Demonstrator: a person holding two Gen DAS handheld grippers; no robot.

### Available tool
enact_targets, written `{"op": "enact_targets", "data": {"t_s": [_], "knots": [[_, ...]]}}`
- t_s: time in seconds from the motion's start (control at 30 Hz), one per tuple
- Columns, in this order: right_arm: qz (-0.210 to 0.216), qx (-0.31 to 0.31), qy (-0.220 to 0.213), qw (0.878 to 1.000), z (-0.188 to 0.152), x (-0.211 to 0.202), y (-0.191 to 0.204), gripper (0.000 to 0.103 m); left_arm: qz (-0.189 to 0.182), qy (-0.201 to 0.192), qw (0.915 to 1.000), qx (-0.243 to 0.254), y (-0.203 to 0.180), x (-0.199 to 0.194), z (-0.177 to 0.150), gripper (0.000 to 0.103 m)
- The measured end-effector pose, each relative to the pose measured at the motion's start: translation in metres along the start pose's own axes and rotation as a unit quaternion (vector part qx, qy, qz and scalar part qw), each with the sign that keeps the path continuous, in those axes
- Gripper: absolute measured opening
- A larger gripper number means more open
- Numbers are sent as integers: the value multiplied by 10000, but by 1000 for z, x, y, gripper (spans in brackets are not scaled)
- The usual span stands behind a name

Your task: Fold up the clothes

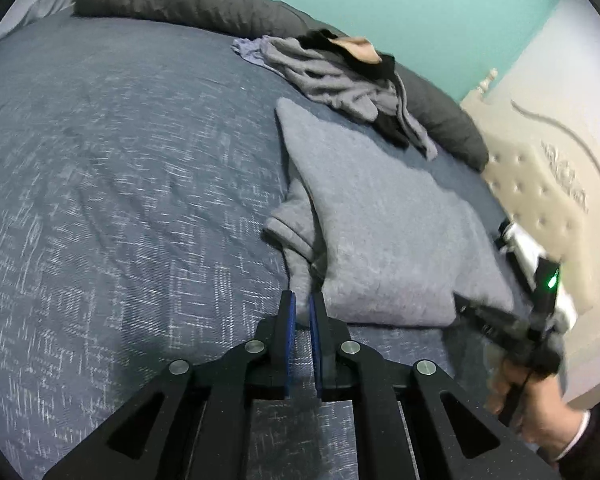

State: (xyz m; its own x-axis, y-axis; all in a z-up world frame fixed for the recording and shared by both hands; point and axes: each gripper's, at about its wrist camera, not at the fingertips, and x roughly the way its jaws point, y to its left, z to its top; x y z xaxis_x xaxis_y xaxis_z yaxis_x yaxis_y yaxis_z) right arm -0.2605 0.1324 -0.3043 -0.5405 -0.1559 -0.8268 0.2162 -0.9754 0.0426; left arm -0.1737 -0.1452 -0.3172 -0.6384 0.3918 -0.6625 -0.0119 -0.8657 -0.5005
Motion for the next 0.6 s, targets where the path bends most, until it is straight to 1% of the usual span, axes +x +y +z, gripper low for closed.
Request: {"op": "enact_targets", "data": {"t_s": [0.03,0.2,0.23,0.3,0.37,0.4,0.43,0.5,0.57,0.6], "knots": [[37,45,35,10000,2,-1,-2,6,-46,-16,10000,-73,1,-3,0,7],[175,83,221,9996,-6,-6,-5,6,-39,-3,10000,-45,-6,-12,-10,8],[202,91,257,9994,-7,-7,-6,6,-71,27,9999,-91,-5,-12,-12,8],[255,107,191,9994,-10,-9,-9,6,-184,61,9995,-260,-4,-11,-14,10],[467,330,125,9983,-7,-18,-16,6,-307,82,9985,-441,-3,-10,-18,19],[542,374,34,9978,-10,-26,-20,6,-364,88,9979,-523,-2,-10,-19,29],[616,418,-57,9972,-14,-34,-23,6,-387,60,9977,-555,-3,-11,-20,36],[765,506,-239,9955,-20,-49,-30,6,-428,9,9969,-655,-4,-12,-21,41],[881,634,-386,9933,-29,-64,-39,6,-439,-26,9958,-799,-4,-12,-22,50],[914,687,-400,9926,-36,-68,-42,6,-438,-48,9947,-929,-4,-10,-24,56]]}}
